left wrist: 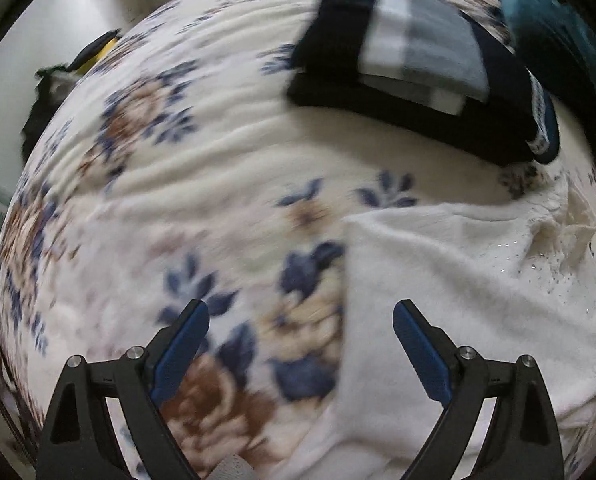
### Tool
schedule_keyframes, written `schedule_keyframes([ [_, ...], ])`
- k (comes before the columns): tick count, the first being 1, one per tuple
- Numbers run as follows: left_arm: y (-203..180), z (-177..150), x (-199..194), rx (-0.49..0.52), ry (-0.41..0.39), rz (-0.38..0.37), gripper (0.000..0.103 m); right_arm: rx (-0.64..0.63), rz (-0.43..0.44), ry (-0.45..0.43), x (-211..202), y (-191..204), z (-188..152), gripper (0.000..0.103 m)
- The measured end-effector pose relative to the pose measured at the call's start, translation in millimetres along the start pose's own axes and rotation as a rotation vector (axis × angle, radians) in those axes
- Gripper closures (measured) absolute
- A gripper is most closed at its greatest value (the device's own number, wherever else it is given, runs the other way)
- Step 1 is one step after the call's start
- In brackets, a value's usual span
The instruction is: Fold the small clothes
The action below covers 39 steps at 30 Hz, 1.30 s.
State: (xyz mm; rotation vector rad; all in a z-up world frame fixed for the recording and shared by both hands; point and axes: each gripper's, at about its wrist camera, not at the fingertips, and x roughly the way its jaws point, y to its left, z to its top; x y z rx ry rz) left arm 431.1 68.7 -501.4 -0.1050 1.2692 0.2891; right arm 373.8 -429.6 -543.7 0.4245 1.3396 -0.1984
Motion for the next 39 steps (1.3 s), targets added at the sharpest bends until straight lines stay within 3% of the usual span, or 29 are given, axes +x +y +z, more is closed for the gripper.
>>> schedule_keyframes([
  [4,-29,13,28,0.104,0.019,0.038,0.009,-0.016,-0.038,-0.003,10,-4,0,0.095],
  [6,-35,17,38,0.14,0.032,0.059,0.009,-0.034,-0.035,0.065,25,-1,1,0.094],
  [8,-36,21,35,0.146,0.031,0.062,0.009,-0.03,-0.055,0.086,24,-1,-1,0.084],
  [10,-34,23,19,0.14,-0.01,0.02,0.009,-0.03,-0.087,0.018,6,-2,-3,0.075],
  [11,-35,22,13,0.147,-0.028,0.022,0.009,-0.04,-0.107,-0.03,-7,-1,-4,0.066],
  [14,-41,15,15,0.183,-0.024,0.028,0.009,-0.11,-0.121,-0.117,-27,13,-8,0.064],
  [17,-41,7,48,0.212,0.058,0.051,0.009,-0.197,-0.166,-0.01,1,28,-17,0.064],
  [20,-27,6,61,0.152,0.088,-0.02,0.007,-0.188,-0.227,0.139,46,19,-32,0.064],
  [23,-19,11,50,0.139,0.071,-0.038,0.008,-0.16,-0.213,0.137,49,12,-35,0.064],
  [27,-15,8,6,0.131,0.003,-0.089,0.008,-0.092,-0.159,0.104,18,8,-33,0.061],
  [28,-18,2,-10,0.142,-0.02,-0.108,0.007,-0.076,-0.138,0.103,10,6,-33,0.055],
  [29,-22,-3,-21,0.157,-0.038,-0.116,0.007,-0.058,-0.11,0.105,0,5,-35,0.041],
  [30,-30,-11,-36,0.183,-0.062,-0.129,0.007,-0.039,-0.073,0.114,-11,2,-38,0.033],
  [32,-48,-29,-57,0.235,-0.098,-0.149,0.004,-0.01,-0.025,0.142,-27,-4,-48,0.026],
  [35,-87,-69,-82,0.305,-0.08,-0.177,0.003,-0.001,0.027,0.194,-53,-23,-68,0.009],
  [39,-150,-149,-109,0.41,0.003,-0.214,0.003,-0.033,0.06,0.236,-89,-60,-90,0.008],
])
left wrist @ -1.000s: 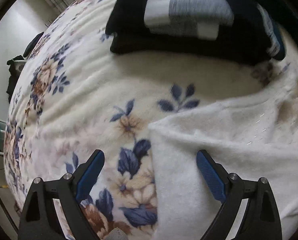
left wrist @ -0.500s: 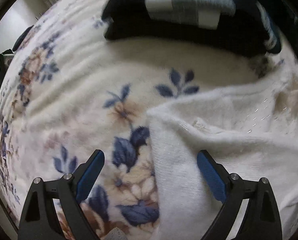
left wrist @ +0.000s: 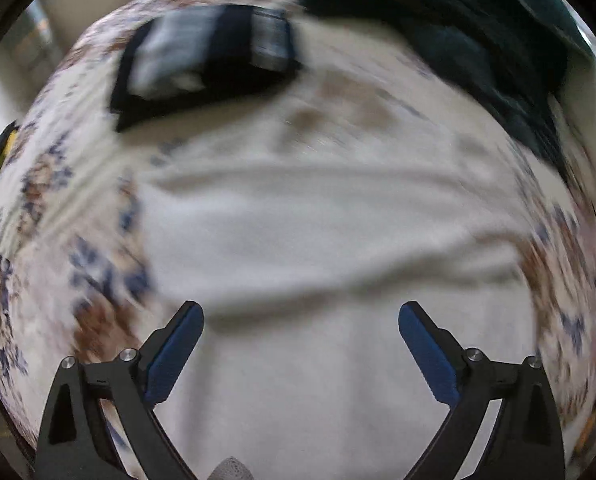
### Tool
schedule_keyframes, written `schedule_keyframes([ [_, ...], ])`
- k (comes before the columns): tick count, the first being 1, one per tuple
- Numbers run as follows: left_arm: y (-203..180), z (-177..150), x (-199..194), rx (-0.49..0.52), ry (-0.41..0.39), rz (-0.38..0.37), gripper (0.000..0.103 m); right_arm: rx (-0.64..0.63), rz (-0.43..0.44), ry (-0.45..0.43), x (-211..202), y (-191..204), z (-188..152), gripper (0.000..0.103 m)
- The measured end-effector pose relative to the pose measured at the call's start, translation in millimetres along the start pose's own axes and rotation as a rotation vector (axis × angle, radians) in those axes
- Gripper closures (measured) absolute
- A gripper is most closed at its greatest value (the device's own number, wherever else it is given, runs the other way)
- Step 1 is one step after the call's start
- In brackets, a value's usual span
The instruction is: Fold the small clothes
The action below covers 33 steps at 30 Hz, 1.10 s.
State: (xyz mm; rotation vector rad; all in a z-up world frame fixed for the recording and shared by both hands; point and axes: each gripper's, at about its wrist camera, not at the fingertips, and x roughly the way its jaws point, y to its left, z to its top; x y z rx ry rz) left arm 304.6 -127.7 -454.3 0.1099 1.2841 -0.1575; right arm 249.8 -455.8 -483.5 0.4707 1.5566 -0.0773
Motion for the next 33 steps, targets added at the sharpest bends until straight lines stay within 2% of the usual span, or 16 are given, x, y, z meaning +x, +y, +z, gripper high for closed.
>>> schedule_keyframes([
  [4,-95,-54,-13,0.073,0.067,-0.044,0.003,-0.058,0.019,0.077,-11,-39,-4,0.008],
  [7,-163,-96,-1,0.077,0.176,-0.042,0.003,-0.135,0.047,0.137,-9,-66,8,0.008],
  [9,-200,-119,13,0.054,0.253,-0.04,0.003,-0.194,0.024,0.156,-13,-84,17,0.016],
  [12,-238,-144,35,0.022,0.32,-0.027,0.003,-0.27,0.024,0.178,-14,-98,34,0.017],
  [16,-266,-157,63,-0.005,0.342,-0.029,0.005,-0.318,0.053,0.175,-4,-107,65,0.017],
  [18,-274,-158,73,-0.011,0.331,-0.026,0.025,-0.298,0.084,0.171,7,-107,81,0.017],
  [19,-275,-157,75,-0.009,0.322,-0.02,0.041,-0.28,0.097,0.163,12,-107,91,0.017],
  [20,-276,-155,76,-0.011,0.301,-0.006,0.057,-0.263,0.117,0.153,19,-107,101,0.024],
  [21,-275,-152,76,-0.021,0.28,-0.005,0.064,-0.247,0.14,0.142,26,-104,114,0.036],
  [23,-270,-148,77,-0.048,0.262,-0.007,0.085,-0.226,0.176,0.134,40,-96,136,0.044],
  [26,-256,-143,74,-0.111,0.235,-0.034,0.094,-0.19,0.258,0.139,64,-78,169,0.044],
  [30,-239,-137,59,-0.143,0.191,-0.053,0.096,-0.129,0.347,0.172,100,-56,204,0.044],
  [33,-229,-133,43,-0.161,0.168,-0.061,0.097,-0.102,0.367,0.226,129,-37,215,0.045],
])
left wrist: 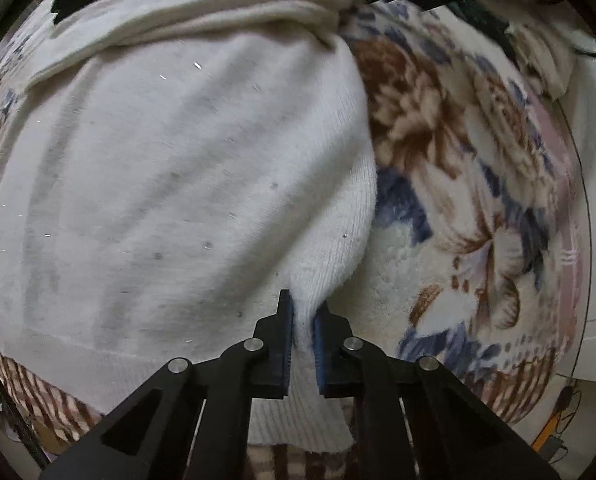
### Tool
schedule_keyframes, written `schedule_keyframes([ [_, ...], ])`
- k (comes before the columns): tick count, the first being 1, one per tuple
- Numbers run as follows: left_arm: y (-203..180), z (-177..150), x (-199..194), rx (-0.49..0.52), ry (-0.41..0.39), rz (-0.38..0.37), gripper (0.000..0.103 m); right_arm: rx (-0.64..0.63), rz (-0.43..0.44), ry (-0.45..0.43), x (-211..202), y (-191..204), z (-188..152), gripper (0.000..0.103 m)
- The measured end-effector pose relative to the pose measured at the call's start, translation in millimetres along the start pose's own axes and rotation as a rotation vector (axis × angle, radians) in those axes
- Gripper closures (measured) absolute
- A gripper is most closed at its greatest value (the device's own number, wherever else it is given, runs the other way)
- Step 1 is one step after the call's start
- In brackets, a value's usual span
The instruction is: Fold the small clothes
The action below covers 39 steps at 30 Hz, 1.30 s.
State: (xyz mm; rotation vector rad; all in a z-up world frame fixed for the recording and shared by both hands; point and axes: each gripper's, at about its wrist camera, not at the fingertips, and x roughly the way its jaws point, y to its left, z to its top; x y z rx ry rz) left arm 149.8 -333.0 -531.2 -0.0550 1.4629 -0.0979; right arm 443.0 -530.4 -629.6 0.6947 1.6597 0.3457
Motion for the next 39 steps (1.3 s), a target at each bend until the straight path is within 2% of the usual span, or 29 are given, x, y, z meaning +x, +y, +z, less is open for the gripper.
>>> schedule_keyframes([
  [1,4,2,-7,-0.005,-0.01,0.0,0.097,0.004,0.014,0.003,8,3,2,0.052],
  [2,8,3,-15,-0.013,-0.024,-0.002,0.097,-0.003,0.002,-0.001,13,8,2,0.089],
  [3,11,-3,-24,-0.019,-0.037,-0.002,0.097,-0.012,-0.043,-0.01,16,14,1,0.095],
  [11,83,1,-108,-0.182,-0.186,-0.018,0.097,-0.142,-0.081,-0.075,-13,97,-19,0.095],
  [15,143,-4,-132,-0.264,-0.21,-0.03,0.097,-0.207,-0.117,-0.088,-20,160,-25,0.096],
  [19,205,-16,-134,-0.323,-0.19,-0.041,0.097,-0.252,-0.143,-0.102,-9,230,-33,0.096],
  [23,267,-23,-131,-0.372,-0.191,-0.041,0.097,-0.281,-0.195,-0.08,33,308,-40,0.096],
  [26,307,-25,-127,-0.394,-0.192,-0.014,0.097,-0.345,-0.271,-0.055,85,368,-45,0.096],
  [29,347,-30,-114,-0.448,-0.163,-0.027,0.097,-0.406,-0.375,-0.014,151,417,-52,0.096],
  [34,398,-43,-90,-0.566,-0.118,-0.057,0.097,-0.457,-0.494,0.028,236,465,-56,0.096],
  [39,413,-53,-69,-0.582,-0.073,-0.065,0.097,-0.473,-0.569,0.05,293,482,-63,0.096],
])
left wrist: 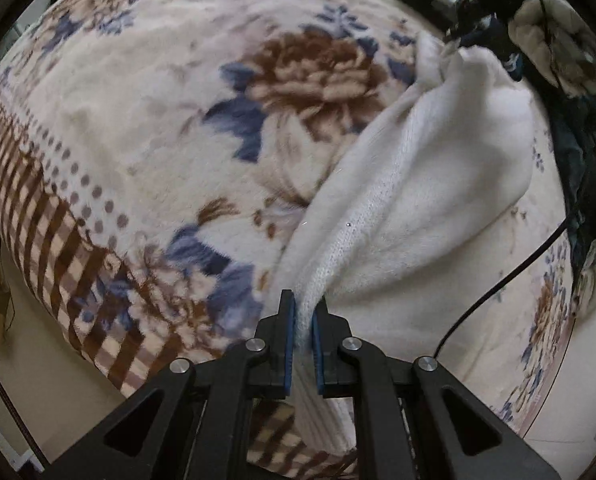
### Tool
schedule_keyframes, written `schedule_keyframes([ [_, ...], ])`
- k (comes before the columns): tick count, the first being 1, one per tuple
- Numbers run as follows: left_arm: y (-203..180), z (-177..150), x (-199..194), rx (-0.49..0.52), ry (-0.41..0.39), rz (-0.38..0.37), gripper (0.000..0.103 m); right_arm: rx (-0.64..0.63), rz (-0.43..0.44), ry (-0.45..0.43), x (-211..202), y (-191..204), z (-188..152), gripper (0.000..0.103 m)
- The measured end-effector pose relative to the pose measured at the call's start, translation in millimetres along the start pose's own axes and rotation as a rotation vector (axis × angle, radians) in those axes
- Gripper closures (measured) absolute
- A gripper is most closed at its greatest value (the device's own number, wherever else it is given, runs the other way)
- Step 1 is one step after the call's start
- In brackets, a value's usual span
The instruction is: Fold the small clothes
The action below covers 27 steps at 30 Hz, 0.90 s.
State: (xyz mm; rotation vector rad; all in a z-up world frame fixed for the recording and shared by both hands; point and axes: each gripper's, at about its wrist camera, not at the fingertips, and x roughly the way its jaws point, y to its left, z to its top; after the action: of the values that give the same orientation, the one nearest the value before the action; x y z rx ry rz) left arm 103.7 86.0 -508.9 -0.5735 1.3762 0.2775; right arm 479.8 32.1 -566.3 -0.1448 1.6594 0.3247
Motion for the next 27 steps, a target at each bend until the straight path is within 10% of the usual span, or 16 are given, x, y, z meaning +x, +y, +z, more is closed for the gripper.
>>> schedule_keyframes([
  [5,26,6,23,-0.018,0.056,0.012,0.096,0.01,0.0,0.029,19,27,4,0.096],
  [8,41,15,29,-0.056,0.111,-0.111,0.092,-0.011,0.004,0.081,26,35,5,0.093],
  [10,52,20,26,-0.074,0.14,-0.184,0.09,-0.018,0.03,0.074,17,32,-2,0.086],
  [12,60,23,21,-0.059,0.151,-0.203,0.081,0.006,0.11,0.047,-7,19,-22,0.053],
  [19,63,17,28,0.06,0.235,-0.158,0.076,0.137,0.127,0.019,-53,-55,-201,0.047],
  [27,47,16,44,0.11,0.259,-0.087,0.076,0.621,0.337,0.294,59,-124,-410,0.049],
])
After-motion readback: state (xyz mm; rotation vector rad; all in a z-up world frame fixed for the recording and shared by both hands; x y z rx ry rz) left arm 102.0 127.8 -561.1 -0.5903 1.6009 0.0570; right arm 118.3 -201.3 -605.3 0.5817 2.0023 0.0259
